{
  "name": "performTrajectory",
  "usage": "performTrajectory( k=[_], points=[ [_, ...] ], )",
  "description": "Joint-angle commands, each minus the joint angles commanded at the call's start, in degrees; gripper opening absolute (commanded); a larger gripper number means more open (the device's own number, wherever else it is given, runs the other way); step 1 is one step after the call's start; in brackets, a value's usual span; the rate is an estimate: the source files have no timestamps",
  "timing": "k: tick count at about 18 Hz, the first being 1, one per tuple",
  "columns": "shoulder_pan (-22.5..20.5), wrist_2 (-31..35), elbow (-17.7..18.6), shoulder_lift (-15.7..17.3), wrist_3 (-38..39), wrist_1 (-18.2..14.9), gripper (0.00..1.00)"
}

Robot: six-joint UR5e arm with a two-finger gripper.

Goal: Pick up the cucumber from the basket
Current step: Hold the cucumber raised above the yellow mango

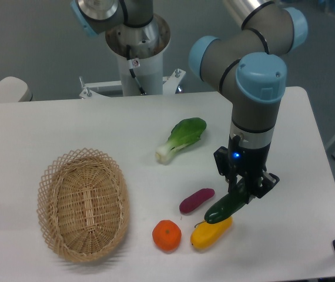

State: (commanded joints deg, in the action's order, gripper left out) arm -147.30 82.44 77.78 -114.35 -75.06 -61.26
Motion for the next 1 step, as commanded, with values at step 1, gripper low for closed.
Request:
performTrajectory(
  k=[1],
  points=[
    [0.09, 0.0, 0.0, 0.0, 0.0, 0.0, 0.27]
  ],
)
